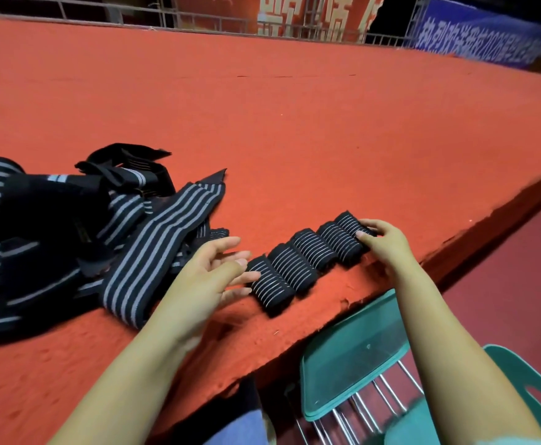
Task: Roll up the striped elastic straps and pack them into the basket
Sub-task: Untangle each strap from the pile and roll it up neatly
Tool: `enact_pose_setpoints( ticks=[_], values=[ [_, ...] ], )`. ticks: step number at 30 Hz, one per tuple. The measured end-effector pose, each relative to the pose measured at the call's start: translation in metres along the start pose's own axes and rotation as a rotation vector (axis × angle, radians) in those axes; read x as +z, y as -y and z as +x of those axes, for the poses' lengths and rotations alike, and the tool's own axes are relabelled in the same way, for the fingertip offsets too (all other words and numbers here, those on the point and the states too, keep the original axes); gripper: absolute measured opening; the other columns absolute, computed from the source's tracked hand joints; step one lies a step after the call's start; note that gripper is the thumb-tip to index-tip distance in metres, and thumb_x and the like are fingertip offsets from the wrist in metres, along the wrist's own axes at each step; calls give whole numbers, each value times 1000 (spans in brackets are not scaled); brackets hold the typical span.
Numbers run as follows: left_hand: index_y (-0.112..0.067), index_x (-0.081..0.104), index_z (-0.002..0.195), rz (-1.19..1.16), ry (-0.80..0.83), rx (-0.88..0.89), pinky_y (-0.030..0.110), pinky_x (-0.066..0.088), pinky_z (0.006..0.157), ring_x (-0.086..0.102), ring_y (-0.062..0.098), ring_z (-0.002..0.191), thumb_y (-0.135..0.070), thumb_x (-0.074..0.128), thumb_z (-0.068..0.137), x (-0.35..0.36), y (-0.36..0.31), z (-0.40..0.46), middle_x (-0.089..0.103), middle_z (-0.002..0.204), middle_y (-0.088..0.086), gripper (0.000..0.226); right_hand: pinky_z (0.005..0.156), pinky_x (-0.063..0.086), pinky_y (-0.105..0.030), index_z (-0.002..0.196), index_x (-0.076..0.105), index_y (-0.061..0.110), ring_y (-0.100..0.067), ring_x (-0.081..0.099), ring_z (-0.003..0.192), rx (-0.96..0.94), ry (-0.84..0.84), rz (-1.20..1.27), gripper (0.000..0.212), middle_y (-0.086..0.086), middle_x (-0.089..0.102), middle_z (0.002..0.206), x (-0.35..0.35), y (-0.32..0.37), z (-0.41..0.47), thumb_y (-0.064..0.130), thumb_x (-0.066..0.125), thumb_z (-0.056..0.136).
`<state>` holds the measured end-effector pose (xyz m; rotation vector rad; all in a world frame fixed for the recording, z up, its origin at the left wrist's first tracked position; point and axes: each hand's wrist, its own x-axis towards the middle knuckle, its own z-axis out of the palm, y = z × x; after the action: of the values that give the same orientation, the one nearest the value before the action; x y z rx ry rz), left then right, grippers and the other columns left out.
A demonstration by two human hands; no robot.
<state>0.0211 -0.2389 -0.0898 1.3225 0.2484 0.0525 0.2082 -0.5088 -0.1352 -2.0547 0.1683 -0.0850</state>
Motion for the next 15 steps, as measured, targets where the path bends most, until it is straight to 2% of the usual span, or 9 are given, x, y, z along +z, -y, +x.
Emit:
enact_pose_setpoints(
  ticks=[4, 7, 9, 15],
  values=[
    [-21, 57, 117, -13, 0, 13, 30, 58, 73, 71, 24, 98, -6, 54, 96, -7, -2, -4, 65, 118, 7, 27, 98, 47, -40, 124, 63, 16, -25, 59, 114, -16, -41, -151, 35, -10, 62, 127, 4, 17, -9, 16, 64, 89],
    [-22, 56, 116, -21, -28, 26, 25, 57, 67, 71, 22, 95, -5, 52, 97, -15, -6, -10, 65, 119, 7, 26, 99, 41, -33, 123, 64, 13, -27, 55, 119, -170, -107, -262, 34, -11, 61, 128, 17, 44, -27, 18, 62, 89],
    [-23, 56, 114, -27, -60, 37, 24, 56, 68, 71, 18, 91, -5, 50, 97, -25, -11, -18, 65, 118, 5, 25, 95, 37, -29, 120, 65, 13, -28, 54, 117, -283, -96, -307, 31, -13, 60, 125, 35, 65, -47, 19, 62, 90],
    [-24, 56, 112, -45, -235, 89, 28, 55, 74, 72, 16, 88, -6, 51, 98, -82, -20, -48, 67, 116, 4, 23, 85, 34, -15, 113, 68, 19, -15, 59, 107, -560, 229, -235, 25, -2, 64, 113, 119, 119, -124, 20, 66, 88]
  ],
)
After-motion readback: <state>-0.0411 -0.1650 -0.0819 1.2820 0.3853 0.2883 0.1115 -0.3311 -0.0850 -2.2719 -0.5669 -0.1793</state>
